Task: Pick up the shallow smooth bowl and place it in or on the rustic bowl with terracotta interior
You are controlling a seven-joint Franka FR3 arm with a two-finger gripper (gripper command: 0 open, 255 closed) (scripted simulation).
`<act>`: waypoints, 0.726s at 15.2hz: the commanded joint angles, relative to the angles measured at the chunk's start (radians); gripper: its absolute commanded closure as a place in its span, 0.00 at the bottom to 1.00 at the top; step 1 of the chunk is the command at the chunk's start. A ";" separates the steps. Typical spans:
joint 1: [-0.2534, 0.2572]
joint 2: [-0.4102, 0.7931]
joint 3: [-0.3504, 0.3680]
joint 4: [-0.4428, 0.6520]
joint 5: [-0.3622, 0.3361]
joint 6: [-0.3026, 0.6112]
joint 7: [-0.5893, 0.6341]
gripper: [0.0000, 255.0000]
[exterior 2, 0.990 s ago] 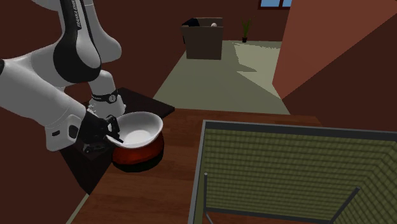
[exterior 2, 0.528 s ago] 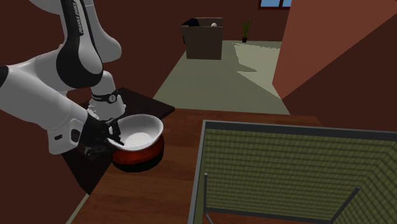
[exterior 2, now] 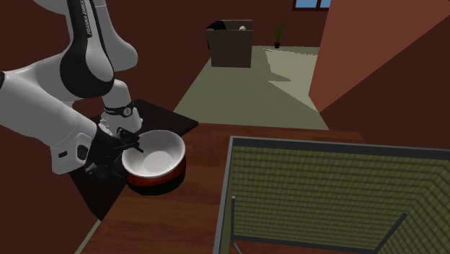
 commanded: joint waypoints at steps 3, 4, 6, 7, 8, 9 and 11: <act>-0.020 -0.039 -0.026 0.063 -0.058 -0.097 0.033 0.00; -0.020 -0.039 -0.026 0.063 -0.058 -0.097 0.033 0.00; -0.020 -0.039 -0.026 0.062 -0.058 -0.097 0.033 0.00; -0.020 -0.039 -0.026 0.063 -0.058 -0.097 0.033 0.00; -0.020 -0.039 -0.026 0.063 -0.058 -0.097 0.033 0.00; -0.020 -0.039 -0.026 0.063 -0.058 -0.097 0.033 0.00; -0.020 -0.039 -0.026 0.063 -0.058 -0.097 0.033 0.00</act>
